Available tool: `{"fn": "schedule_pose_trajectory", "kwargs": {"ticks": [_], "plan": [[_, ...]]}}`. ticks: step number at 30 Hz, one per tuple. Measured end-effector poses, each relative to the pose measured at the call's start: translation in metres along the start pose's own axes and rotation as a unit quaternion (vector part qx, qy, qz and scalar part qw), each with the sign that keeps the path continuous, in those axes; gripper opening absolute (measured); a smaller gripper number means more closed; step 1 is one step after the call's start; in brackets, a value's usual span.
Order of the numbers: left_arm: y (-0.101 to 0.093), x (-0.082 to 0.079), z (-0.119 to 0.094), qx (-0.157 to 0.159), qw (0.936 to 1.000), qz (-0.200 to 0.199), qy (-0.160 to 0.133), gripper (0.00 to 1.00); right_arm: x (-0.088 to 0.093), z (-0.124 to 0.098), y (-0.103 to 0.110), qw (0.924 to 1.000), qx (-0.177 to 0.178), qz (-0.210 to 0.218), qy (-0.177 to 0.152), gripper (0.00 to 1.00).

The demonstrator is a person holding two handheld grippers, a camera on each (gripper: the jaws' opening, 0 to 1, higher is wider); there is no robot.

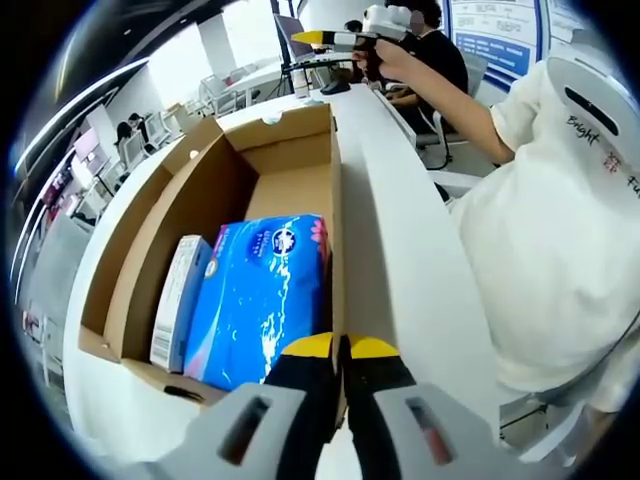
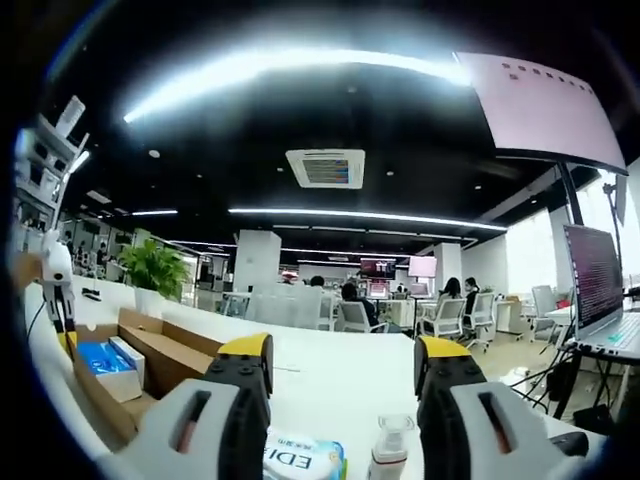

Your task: Operate the shoe box by opening the lid, removing the specified soft item, and placing it in the target area until the item is outside and the box remains undamaged.

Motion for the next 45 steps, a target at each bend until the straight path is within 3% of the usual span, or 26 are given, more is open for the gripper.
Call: {"fn": "schedule_pose_trajectory", "kwargs": {"ticks": [4, 8, 14, 24, 28, 29, 32, 45], "plan": [[0.0, 0.0, 0.0, 0.0, 1.0, 0.0, 0.0, 0.02, 0.0, 0.001, 0.006, 0.9999, -0.011, -0.002, 0.002, 0.56], [0.0, -0.001, 0.0, 0.001, 1.0, 0.0, 0.001, 0.02, -0.001, 0.006, 0.02, 0.9984, -0.055, -0.009, 0.004, 0.54], [0.001, -0.001, 0.001, 0.001, 1.0, 0.0, 0.001, 0.02, 0.001, 0.016, 0.041, 0.9954, -0.09, -0.025, 0.025, 0.52], [0.001, -0.002, 0.001, -0.001, 1.0, 0.001, -0.002, 0.02, 0.001, 0.023, 0.064, 0.9893, -0.129, -0.05, 0.045, 0.49], [0.001, -0.001, 0.001, -0.001, 1.0, 0.001, -0.002, 0.02, 0.001, 0.026, 0.079, 0.9842, -0.159, -0.063, 0.046, 0.48], [0.001, -0.001, 0.001, -0.001, 1.0, 0.001, -0.002, 0.02, 0.002, 0.027, 0.086, 0.9792, -0.185, -0.07, 0.044, 0.46], [0.001, -0.001, 0.001, -0.001, 1.0, 0.002, -0.003, 0.02, 0.0, 0.03, 0.097, 0.9737, -0.219, -0.045, 0.044, 0.44], [0.001, -0.001, 0.001, -0.001, 1.0, 0.002, -0.006, 0.02, 0.002, 0.039, 0.122, 0.9609, -0.255, -0.081, 0.07, 0.45]]}}
Point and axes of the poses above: the point that each gripper's makers call its tool centre point, and the gripper's own axes: z roughly forward along the fingers, y roughly to its left, x roughly out of its underside, the point moved 10 cm from there along -z, roughly backward along the fingers, and after that the axes turned 11 degrees about y, right-handed, at the moved point
